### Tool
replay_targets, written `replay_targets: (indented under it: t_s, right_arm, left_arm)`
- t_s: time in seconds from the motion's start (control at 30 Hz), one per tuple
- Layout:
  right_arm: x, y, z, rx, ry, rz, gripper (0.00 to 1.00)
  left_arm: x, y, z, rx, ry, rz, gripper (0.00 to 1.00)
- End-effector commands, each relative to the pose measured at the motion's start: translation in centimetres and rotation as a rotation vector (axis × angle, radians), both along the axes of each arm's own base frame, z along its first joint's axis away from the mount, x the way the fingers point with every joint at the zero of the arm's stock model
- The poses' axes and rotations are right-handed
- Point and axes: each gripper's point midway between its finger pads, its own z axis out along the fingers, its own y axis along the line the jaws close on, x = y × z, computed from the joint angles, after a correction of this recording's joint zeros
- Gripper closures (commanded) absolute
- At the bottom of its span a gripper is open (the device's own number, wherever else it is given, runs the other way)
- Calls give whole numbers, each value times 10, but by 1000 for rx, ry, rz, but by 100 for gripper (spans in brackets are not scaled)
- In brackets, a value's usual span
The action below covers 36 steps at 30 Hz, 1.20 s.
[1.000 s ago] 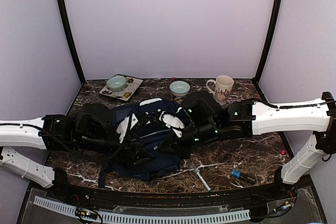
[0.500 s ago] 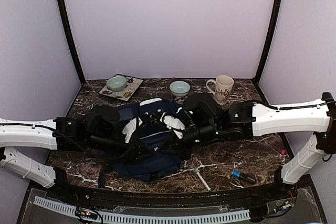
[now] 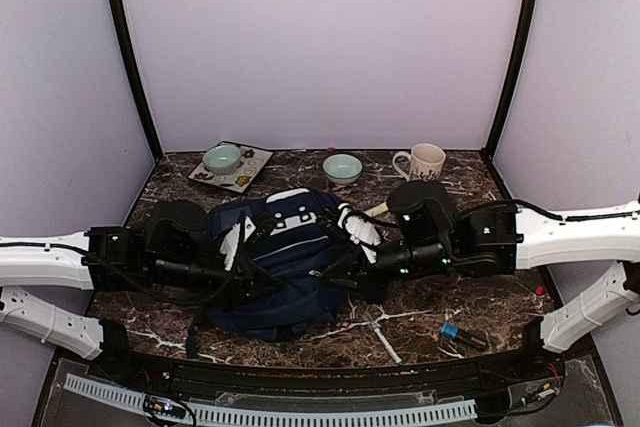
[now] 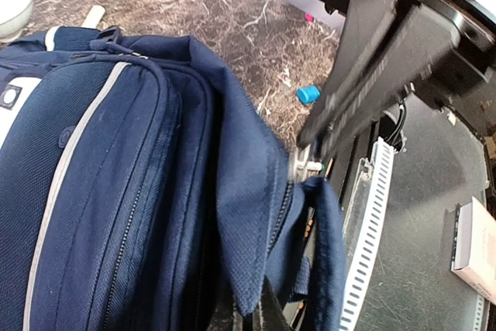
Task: Pack the student bag
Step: Zip the student bag into the largest pocket of the bag.
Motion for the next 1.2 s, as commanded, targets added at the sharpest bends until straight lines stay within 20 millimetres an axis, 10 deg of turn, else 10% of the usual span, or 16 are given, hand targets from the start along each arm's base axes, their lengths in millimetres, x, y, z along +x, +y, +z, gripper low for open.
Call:
replay_targets:
  t_s: [0.0,0.3,0.5,0.8,1.17]
  right_arm:
    - [10,-28,31,101,-40,-67,100]
    - [10,-34,31,118,-6,-85,100]
    - [12,-25,37,129,-2,-77,100]
    - [15,2,56,187,0,-39,100]
    - [13,21,70,225,-10,18,100]
  left_arm:
    - [15,43,-19,80,10,177,100]
    - [20,48,-13,68,1,216,100]
    - [26,33,28,15,-77,173,98]
    - [20,20,67,-51,-102,97,33]
    - [18,-16,37,4,-16,6,34]
